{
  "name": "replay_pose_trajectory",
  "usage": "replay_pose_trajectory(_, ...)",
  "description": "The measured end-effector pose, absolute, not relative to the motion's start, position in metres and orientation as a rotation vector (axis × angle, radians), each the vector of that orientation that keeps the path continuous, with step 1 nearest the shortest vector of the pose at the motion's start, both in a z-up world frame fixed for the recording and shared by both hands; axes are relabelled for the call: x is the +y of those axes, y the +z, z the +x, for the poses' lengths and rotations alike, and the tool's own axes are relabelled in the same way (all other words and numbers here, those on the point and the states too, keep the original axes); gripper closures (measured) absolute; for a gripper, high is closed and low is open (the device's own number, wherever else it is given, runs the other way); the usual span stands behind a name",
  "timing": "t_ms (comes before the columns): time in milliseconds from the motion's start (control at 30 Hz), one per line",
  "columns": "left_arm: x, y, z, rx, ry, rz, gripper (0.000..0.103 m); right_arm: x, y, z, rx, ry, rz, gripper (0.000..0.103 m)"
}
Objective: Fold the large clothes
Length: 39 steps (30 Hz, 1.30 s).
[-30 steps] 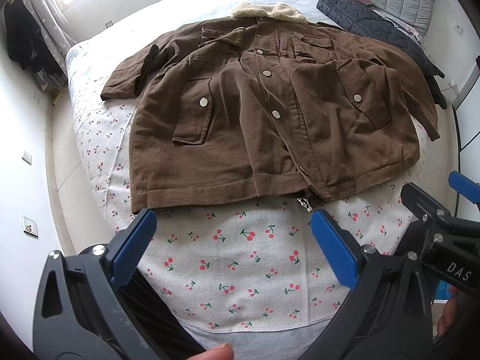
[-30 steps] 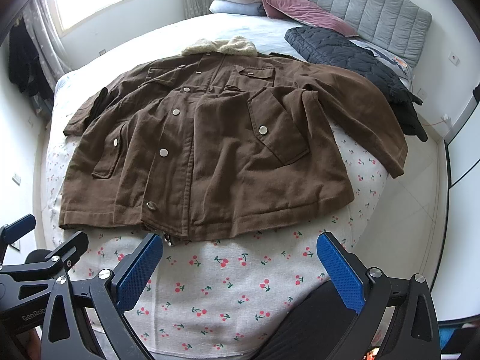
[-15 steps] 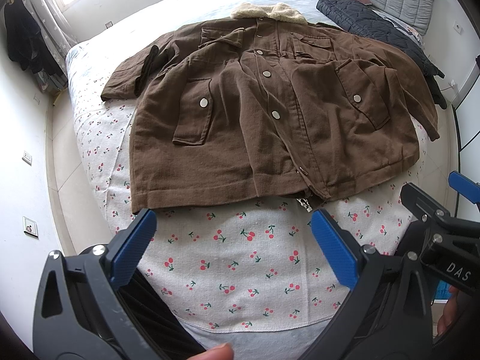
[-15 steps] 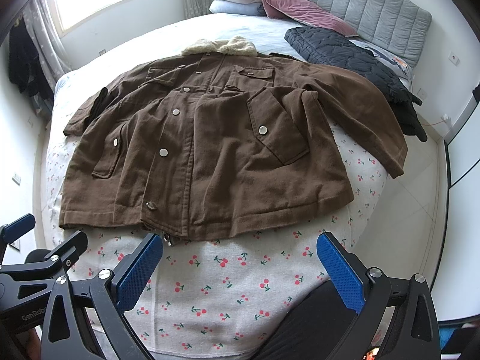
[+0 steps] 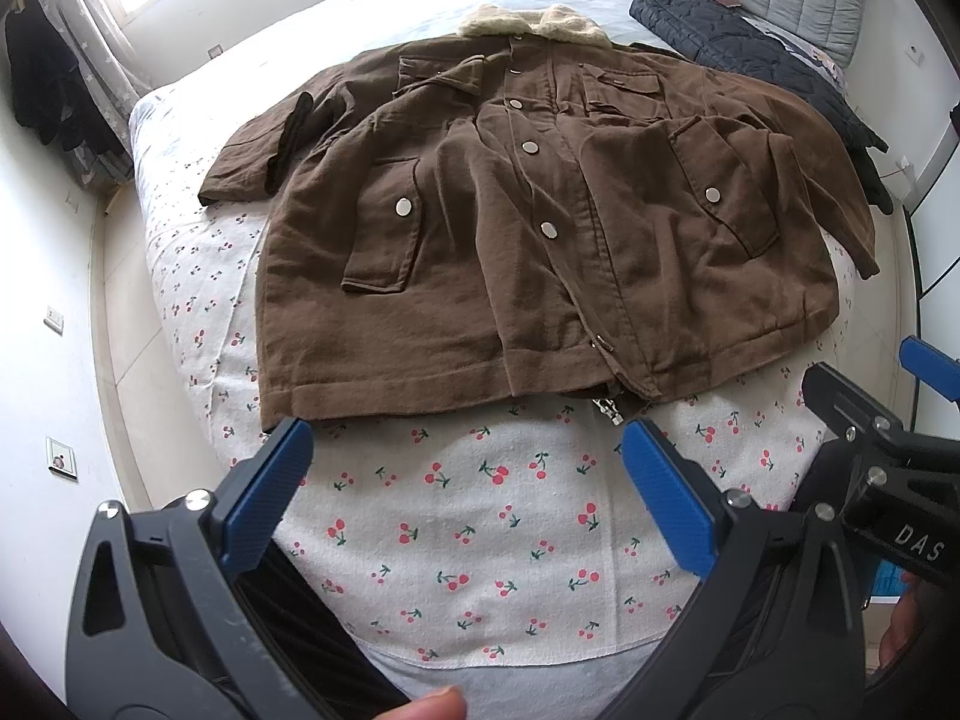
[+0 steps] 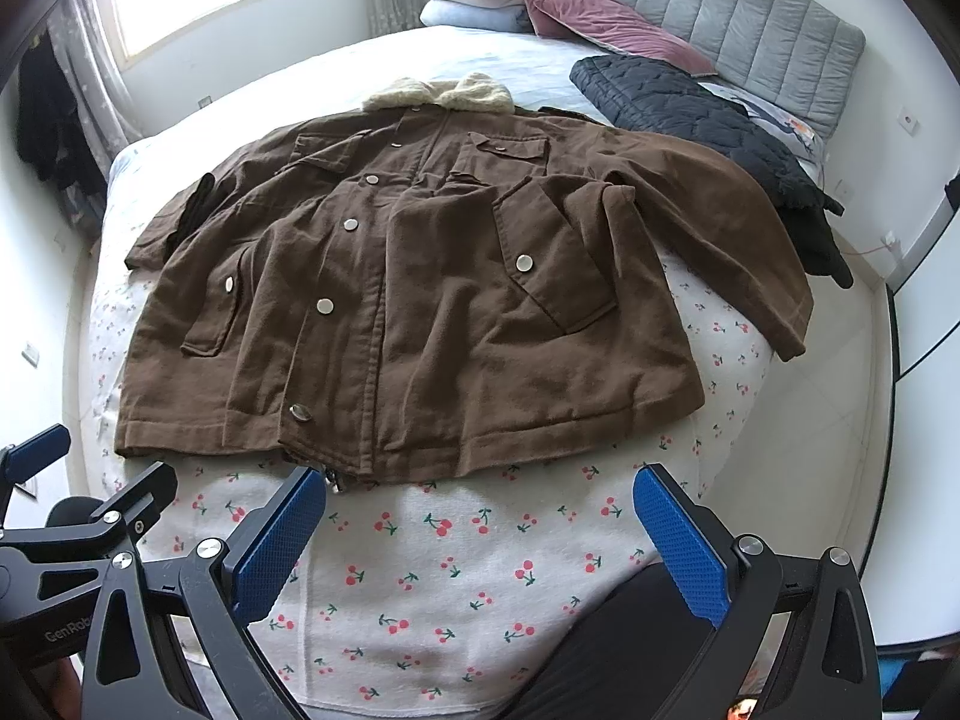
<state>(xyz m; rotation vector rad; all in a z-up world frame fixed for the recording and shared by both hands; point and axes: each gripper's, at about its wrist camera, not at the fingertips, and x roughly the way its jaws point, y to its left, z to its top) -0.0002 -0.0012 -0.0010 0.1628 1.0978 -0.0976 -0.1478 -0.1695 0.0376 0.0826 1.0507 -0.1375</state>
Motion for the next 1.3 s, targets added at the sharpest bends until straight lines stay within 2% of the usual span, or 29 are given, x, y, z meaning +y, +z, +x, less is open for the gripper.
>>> replay_pose_trajectory(633, 0.003, -0.005, 0.01, 1.104, -0.089, 0.173, 0.0, -0.17, 0.036, -0.142, 1.055, -0.144, 0.07, 0.0)
replay_pose_trajectory(800, 0.006, -0.003, 0.019, 1.038, -0.071, 0.225, 0.0, -0.171, 0.035, -0.137, 1.045, -0.159, 0.052, 0.0)
replay_pose_trajectory(1067, 0.027, -0.011, 0.048, 1.136, -0.165, 0.15, 0.0, -0.18, 0.037, -0.124, 1.013, -0.212, -0.037, 0.0)
replay_pose_trajectory(1300, 0.05, -0.012, 0.072, 1.165, -0.16, 0.19, 0.0, -0.204, 0.015, -0.104, 1.109, -0.205, 0.005, 0.0)
